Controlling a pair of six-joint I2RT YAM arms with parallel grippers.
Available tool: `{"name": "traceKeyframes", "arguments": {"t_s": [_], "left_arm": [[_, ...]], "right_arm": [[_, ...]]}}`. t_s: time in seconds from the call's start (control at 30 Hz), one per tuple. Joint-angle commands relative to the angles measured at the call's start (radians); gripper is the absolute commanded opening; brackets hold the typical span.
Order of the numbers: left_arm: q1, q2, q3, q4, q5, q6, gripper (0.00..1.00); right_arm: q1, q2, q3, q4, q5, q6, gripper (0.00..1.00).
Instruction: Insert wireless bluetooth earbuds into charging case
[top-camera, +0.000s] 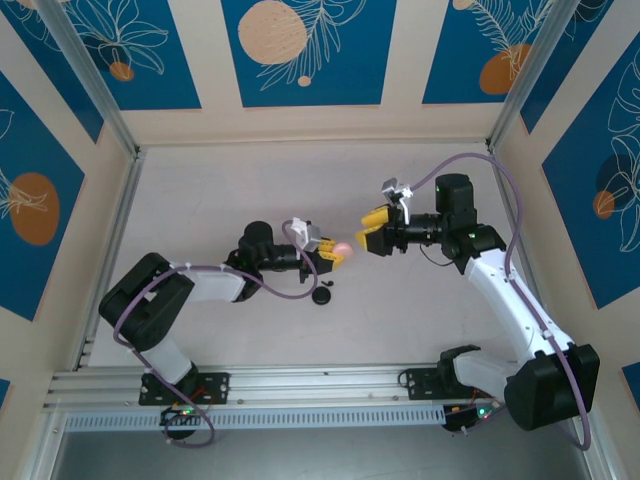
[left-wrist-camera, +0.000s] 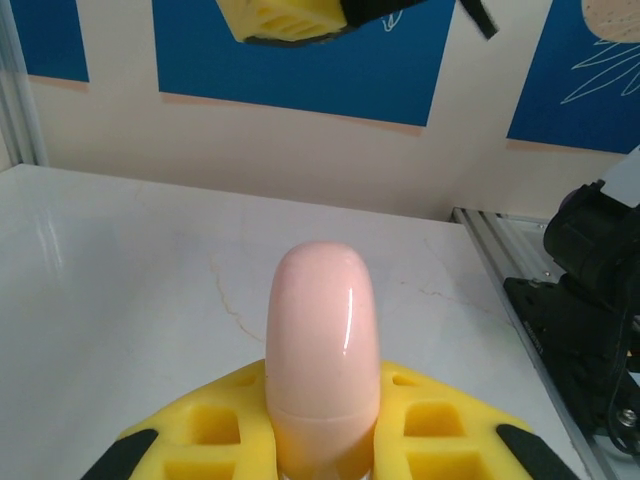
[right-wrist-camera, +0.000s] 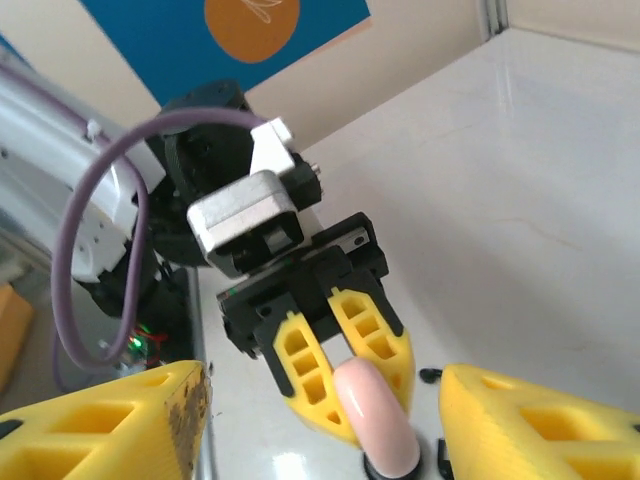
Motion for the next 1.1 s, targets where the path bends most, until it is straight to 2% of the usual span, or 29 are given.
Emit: {"name": "traceKeyframes", "arguments": {"t_s": [0.0,0.17,0.27,0.37,0.63,0.8,0.97,1.07], "left_arm": [[-0.009,0.006,0.020,0.068,0.048,-0.021,0.14],[-0.009,0.001,0.012,0.094,0.047,-0.021,0.14],[-0.009,0.001,0.009,0.101,0.047,-0.024,0.14],[-0.009,0.000,0.011,0.103,0.044,-0.024,0.14],[-0.009,-0.008,0.012,0.101,0.045,-0.024,0.15],[-0.009,-0.009,0.018,0.091,0.044,-0.023,0.15],[-0.008,-0.011,0.025,0.078,0.042,-0.021,0.16],[-0.005,-0.010,0.030,0.046,0.032,-0.006,0.24]], "right_arm": [[-0.002,-0.006,-0.030,-0.075,-0.064,-0.383,0.58],[0.002,0.060,0.030,-0.171,-0.049,-0.563,0.58],[0.015,0.115,0.075,-0.235,-0.048,-0.624,0.54],[0.038,0.151,0.079,-0.252,-0.051,-0.666,0.50],[0.070,0.220,0.094,-0.253,-0.030,-0.692,0.49],[0.079,0.264,0.123,-0.302,-0.038,-0.724,0.37],[0.078,0.272,0.129,-0.319,-0.017,-0.752,0.19],[0.061,0.266,0.132,-0.328,-0.016,-0.757,0.15]]}}
